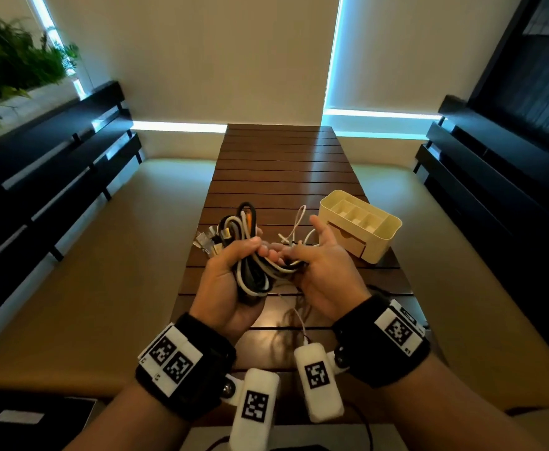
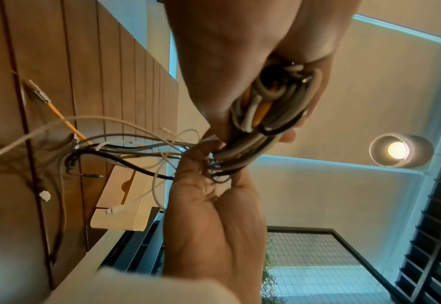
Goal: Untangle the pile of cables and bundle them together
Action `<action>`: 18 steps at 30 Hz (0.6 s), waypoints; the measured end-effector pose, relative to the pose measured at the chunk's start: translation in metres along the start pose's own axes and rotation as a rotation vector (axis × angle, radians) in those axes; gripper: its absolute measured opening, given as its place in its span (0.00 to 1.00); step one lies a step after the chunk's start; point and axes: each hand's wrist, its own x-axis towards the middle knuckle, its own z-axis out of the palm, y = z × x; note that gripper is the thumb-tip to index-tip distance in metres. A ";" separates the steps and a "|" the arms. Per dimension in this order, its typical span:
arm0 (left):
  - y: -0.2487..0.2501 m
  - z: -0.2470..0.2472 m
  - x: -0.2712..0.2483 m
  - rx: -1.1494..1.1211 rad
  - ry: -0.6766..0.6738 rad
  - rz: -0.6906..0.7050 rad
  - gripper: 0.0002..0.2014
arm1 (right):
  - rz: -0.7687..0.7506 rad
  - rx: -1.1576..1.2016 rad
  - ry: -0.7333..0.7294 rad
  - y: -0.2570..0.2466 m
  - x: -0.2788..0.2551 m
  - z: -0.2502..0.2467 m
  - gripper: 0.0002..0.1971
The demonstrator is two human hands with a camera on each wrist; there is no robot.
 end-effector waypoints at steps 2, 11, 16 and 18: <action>0.005 -0.010 -0.001 -0.066 -0.041 0.008 0.13 | -0.016 0.035 0.026 0.001 0.003 0.001 0.46; 0.013 -0.017 -0.003 0.129 0.110 -0.075 0.09 | -0.025 -0.143 -0.030 -0.006 -0.008 0.000 0.41; 0.010 -0.015 -0.003 0.357 0.165 -0.144 0.17 | -0.095 -0.107 -0.138 -0.008 -0.018 0.006 0.43; 0.005 -0.014 -0.004 0.337 0.146 -0.181 0.20 | -0.091 -0.116 -0.141 -0.009 -0.021 0.010 0.40</action>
